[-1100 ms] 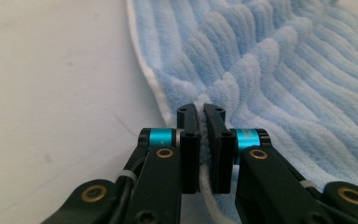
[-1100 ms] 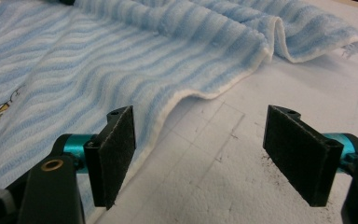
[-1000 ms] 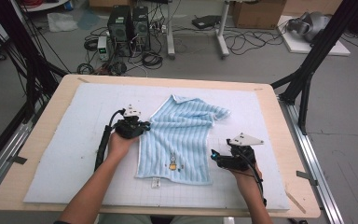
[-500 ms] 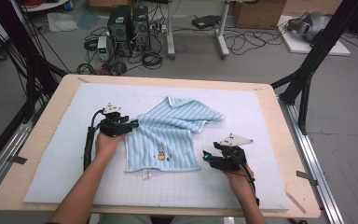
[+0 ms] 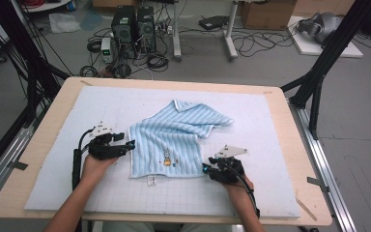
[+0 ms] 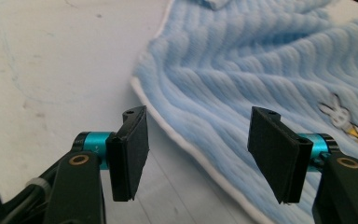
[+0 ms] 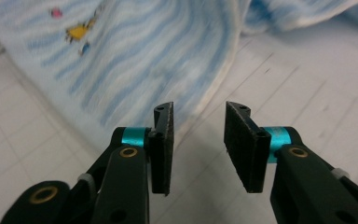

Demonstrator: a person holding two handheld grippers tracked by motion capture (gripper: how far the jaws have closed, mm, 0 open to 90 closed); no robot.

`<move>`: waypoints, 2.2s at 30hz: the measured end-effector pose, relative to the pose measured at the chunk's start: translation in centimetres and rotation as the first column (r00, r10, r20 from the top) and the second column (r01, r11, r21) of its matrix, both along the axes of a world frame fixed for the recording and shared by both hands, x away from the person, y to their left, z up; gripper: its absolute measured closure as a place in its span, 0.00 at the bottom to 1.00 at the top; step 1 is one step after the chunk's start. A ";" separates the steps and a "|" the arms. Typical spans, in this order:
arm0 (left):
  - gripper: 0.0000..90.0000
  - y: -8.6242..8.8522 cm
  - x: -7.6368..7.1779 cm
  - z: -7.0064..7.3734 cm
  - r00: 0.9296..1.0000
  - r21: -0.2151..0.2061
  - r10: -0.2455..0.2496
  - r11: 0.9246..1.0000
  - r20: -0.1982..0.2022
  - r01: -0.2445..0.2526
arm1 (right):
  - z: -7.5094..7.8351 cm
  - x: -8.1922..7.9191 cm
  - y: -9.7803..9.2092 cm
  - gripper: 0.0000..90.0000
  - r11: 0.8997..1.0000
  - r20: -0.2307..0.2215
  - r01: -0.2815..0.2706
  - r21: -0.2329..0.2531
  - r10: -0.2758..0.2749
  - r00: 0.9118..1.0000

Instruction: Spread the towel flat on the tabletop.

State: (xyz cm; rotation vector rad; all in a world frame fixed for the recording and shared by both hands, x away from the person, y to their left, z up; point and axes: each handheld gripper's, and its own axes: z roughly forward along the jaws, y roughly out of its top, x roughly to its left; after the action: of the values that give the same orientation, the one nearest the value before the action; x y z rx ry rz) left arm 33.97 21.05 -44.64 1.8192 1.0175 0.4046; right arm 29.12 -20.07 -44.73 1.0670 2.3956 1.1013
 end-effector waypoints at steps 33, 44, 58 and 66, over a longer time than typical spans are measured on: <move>0.92 -4.4 -6.6 -0.5 0.975 0.258 -0.220 0.943 0.012 0.210 | 0.5 -3.6 0.4 0.58 1.000 0.020 0.008 0.003 -0.008 1.000; 0.95 -3.0 -7.5 -0.4 0.958 0.140 -0.284 0.947 -0.043 0.287 | 0.5 -4.4 1.1 0.91 0.994 -0.023 -0.091 -0.060 0.090 0.996; 0.94 -3.1 -11.1 -0.2 0.883 0.033 -0.459 0.886 -0.096 0.463 | 1.0 -9.3 -1.7 0.91 0.982 -0.064 -0.185 -0.046 0.182 0.981; 0.70 -2.4 -11.2 0.5 0.880 -0.022 -0.469 0.883 -0.076 0.469 | 2.1 -9.7 -2.9 0.76 0.984 -0.062 -0.174 0.044 0.177 0.982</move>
State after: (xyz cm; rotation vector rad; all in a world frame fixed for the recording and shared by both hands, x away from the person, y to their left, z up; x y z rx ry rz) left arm 22.78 18.69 -44.09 2.0151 0.5913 0.0316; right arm 19.40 -22.96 -42.66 0.9312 2.5712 1.1914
